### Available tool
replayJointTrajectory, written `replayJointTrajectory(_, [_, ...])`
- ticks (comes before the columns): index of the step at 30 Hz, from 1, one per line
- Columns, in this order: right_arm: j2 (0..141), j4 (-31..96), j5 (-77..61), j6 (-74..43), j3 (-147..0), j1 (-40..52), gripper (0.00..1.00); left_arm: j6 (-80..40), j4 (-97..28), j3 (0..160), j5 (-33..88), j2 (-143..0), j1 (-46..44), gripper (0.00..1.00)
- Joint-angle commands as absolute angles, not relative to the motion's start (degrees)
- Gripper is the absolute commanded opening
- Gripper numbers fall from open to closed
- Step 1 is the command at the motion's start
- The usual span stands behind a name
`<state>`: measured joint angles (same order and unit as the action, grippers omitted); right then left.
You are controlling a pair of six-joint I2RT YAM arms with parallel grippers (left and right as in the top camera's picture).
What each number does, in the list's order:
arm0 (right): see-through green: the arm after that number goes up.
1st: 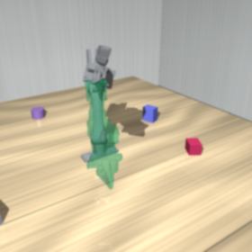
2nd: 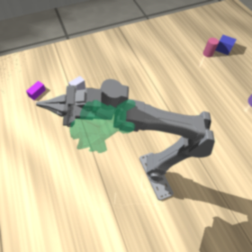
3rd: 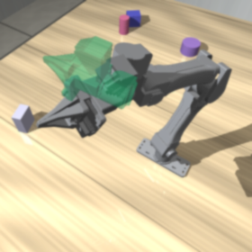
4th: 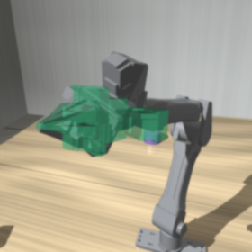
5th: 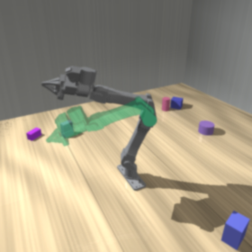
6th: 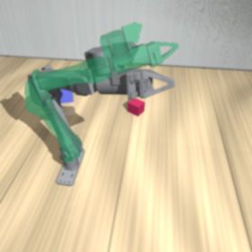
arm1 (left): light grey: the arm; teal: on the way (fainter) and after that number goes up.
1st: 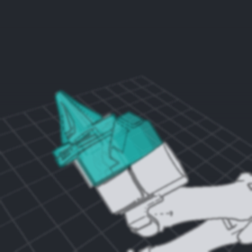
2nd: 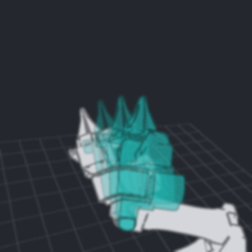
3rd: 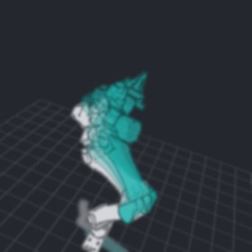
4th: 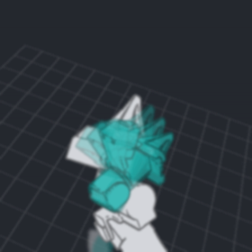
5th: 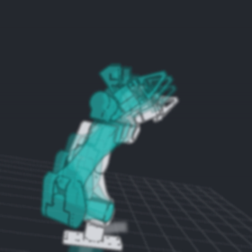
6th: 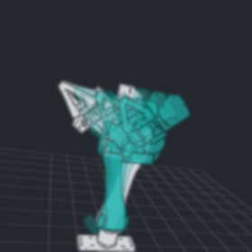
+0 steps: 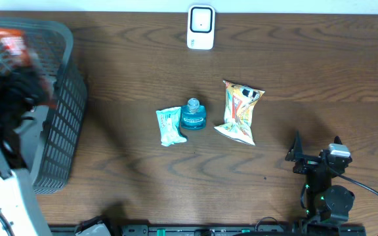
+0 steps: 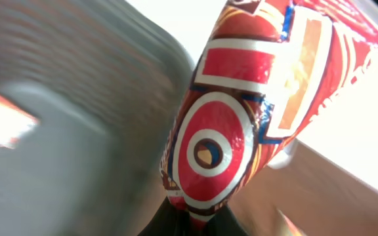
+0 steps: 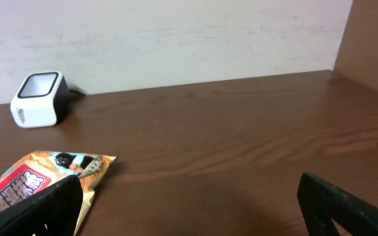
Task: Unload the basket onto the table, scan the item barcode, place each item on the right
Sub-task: 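Reach the left gripper into the basket and grasp the red Tora bar, then carry the red bar to the table left of the wipe pack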
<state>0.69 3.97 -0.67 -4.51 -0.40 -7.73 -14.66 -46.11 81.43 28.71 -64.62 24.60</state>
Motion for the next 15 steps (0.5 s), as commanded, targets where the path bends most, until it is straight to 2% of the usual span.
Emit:
replayJointTrajectory(1, [0.4, 4.1, -1.0, -4.6, -0.3, -8.0, 0.99, -15.5, -48.6, 81.4, 36.4, -63.2, 15.6, 0.07])
replayJointTrajectory(5, [0.4, 4.1, -1.0, -4.6, -0.3, -8.0, 0.99, -15.6, -52.4, 79.6, 28.0, -63.9, 4.5, 0.07])
replayJointTrajectory(9, [0.4, 4.1, -1.0, -4.6, -0.3, -8.0, 0.99, -26.7, -54.2, 75.4, 10.8, -65.6, -4.8, 0.08])
replayJointTrajectory(15, [0.4, 4.1, -1.0, -4.6, -0.3, -8.0, 0.99, -37.5, -51.0, 67.5, 3.4, -71.6, -13.7, 0.08])
